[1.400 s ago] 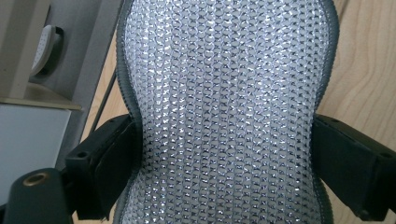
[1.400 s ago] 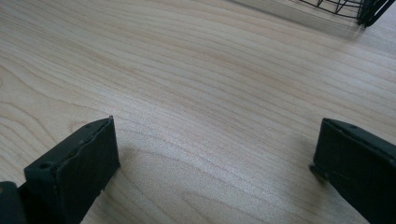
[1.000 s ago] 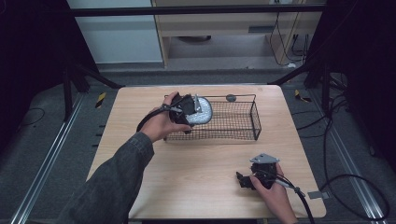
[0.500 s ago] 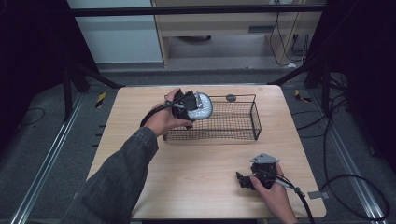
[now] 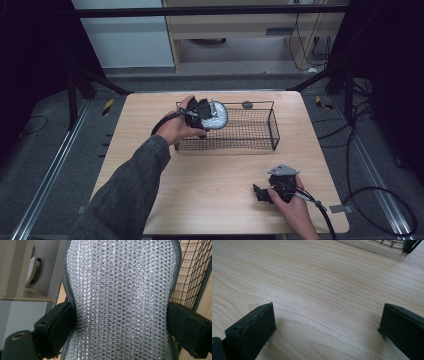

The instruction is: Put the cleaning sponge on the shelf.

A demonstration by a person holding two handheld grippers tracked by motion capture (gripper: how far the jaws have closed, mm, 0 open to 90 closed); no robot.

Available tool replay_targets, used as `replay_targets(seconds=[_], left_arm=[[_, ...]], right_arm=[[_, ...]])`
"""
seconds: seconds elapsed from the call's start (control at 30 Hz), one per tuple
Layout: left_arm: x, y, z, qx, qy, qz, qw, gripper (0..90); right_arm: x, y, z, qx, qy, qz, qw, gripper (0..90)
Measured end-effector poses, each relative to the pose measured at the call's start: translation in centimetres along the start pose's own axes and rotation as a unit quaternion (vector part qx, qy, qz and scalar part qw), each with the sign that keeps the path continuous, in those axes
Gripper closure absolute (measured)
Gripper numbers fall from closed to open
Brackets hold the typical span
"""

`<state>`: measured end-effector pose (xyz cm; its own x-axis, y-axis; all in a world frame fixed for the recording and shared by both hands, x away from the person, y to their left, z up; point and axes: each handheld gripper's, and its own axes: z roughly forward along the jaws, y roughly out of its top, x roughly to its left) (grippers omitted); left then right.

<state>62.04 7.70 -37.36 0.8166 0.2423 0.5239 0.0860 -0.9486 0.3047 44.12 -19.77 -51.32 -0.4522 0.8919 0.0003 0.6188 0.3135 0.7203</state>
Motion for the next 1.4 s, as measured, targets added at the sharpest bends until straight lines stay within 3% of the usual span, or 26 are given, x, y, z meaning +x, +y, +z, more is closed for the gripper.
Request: replay_targets(seconds=[0.5, 0.83, 1.4], left_arm=[[0.1, -0.2, 1.2, 0.005, -0.013, -0.007, 0.9999, 8.3], [0.5, -0.4, 1.8, 0.001, -0.031, -0.042, 0.9986, 4.0], [0.4, -0.3, 1.7, -0.009, -0.035, -0.051, 0.9981, 5.5]], right_arm=[[-0.1, -0.1, 0.0, 0.0, -0.001, -0.006, 1.0, 0.4], [-0.1, -0.1, 0.0, -0.001, -0.002, -0.009, 1.0, 0.4], [0.0, -0.1, -0.1, -0.002, 0.0, -0.003, 1.0, 0.4]])
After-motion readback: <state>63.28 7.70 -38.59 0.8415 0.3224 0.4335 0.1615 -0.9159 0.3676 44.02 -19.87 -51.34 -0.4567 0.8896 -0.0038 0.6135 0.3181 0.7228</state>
